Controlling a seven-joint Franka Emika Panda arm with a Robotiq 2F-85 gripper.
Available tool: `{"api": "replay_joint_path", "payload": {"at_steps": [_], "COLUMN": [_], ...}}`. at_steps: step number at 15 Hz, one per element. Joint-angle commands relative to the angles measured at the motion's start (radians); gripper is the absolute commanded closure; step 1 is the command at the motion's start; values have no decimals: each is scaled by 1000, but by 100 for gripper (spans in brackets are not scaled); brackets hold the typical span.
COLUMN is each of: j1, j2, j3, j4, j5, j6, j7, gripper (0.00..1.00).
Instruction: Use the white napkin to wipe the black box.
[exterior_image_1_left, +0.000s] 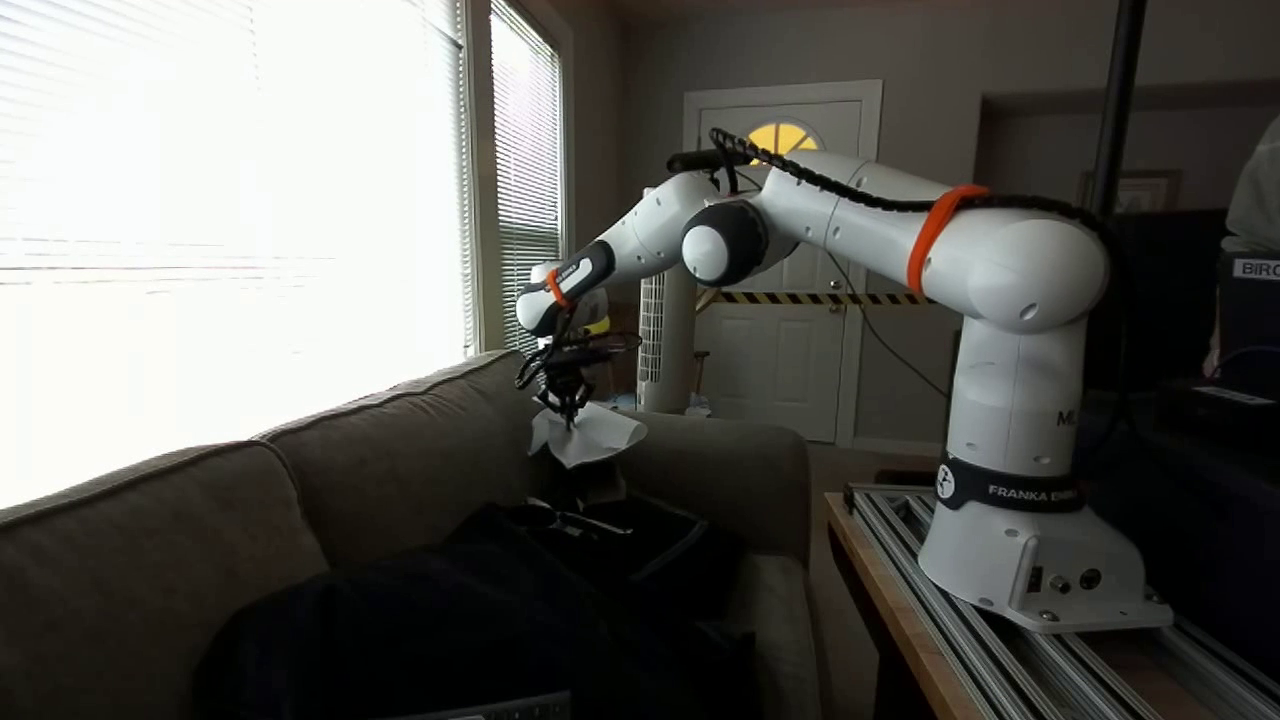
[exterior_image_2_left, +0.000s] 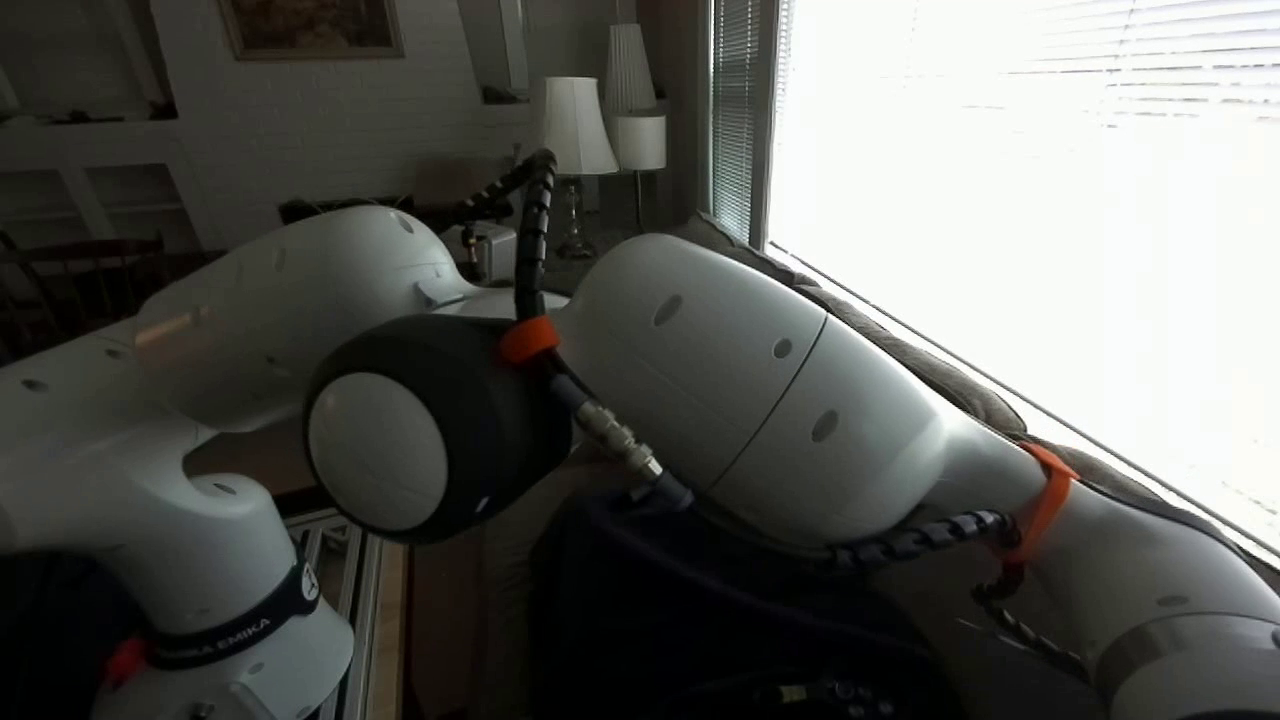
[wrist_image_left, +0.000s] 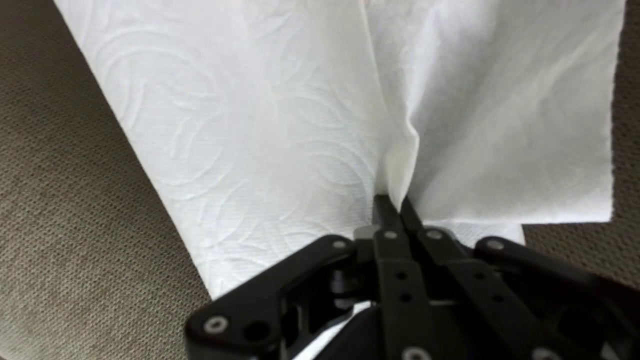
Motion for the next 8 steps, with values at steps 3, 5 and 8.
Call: {"api": "replay_joint_path", "payload": {"at_steps": [3, 5, 8], "j1": [45, 54, 70], "j2": [-24, -49, -95], "j3": [18, 28, 35], "j4": [-62, -92, -149], "j5": [-13, -14, -26], "j6": [-46, -95, -200], "j7": [-52, -112, -212], "gripper": [100, 100, 100]}}
